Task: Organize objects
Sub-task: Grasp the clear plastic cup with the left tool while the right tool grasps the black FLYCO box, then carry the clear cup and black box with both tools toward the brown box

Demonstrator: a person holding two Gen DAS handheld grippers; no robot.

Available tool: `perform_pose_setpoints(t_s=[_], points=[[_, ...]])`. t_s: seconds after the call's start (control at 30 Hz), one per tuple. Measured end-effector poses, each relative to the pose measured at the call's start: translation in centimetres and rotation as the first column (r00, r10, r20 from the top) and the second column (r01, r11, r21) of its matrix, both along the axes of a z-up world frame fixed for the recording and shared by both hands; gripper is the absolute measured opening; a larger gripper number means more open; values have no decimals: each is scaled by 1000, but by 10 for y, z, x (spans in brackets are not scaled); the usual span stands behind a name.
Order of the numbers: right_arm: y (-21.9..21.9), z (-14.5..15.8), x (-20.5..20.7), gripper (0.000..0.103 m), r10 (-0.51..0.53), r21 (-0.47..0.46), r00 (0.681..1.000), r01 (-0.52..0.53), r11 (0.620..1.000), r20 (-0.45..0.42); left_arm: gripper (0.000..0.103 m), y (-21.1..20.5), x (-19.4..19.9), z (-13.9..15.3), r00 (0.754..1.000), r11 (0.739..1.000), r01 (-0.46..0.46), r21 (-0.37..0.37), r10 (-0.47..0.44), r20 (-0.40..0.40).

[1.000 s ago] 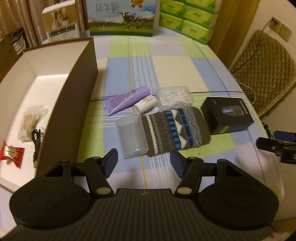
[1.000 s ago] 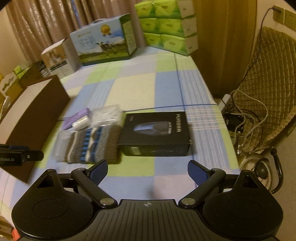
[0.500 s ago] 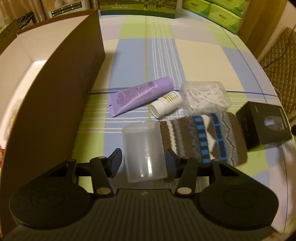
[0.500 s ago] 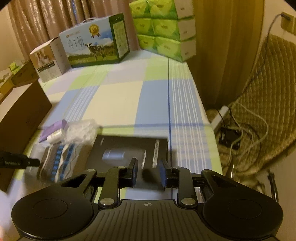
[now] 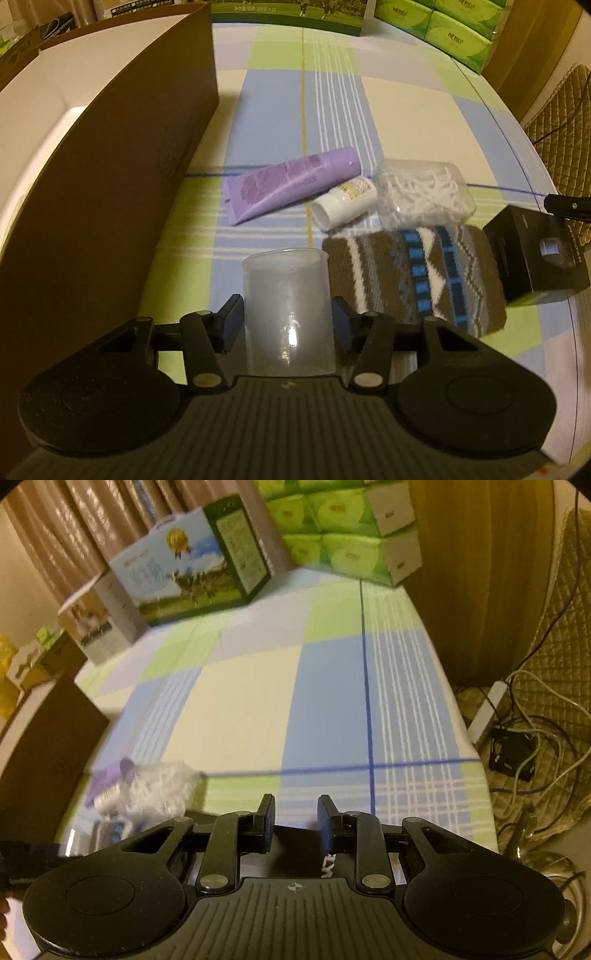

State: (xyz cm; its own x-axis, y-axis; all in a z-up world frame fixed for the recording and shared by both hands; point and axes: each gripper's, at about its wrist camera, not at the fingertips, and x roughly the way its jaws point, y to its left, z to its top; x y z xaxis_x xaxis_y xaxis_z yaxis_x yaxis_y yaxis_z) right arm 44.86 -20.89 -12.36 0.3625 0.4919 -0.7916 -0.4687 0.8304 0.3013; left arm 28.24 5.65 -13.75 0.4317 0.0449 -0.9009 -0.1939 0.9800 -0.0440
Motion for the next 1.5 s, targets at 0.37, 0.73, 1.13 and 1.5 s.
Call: perform_pose_setpoints(t_s=[0.37,0.73,1.13,1.5], points=[[-37,0,-90,24,-36,-35,990,32,999,-134,47,1,-49,4,999,1000,21,-9,-21,-27],[-8,32,-141,76,39,-71,999,-41,997,-26,47,-3,-67,6,997,999,45,-11,-45,-56],[56,-4,-179,78,169,-186,981,-184,965,-95,47,-1,-71,2,995,997,62,-52,-66,-70],[65,-10,-190,77,139,-240,989,-146,960,-44,47,-9,-67,-2,990,992,119,-31,-121,-73]])
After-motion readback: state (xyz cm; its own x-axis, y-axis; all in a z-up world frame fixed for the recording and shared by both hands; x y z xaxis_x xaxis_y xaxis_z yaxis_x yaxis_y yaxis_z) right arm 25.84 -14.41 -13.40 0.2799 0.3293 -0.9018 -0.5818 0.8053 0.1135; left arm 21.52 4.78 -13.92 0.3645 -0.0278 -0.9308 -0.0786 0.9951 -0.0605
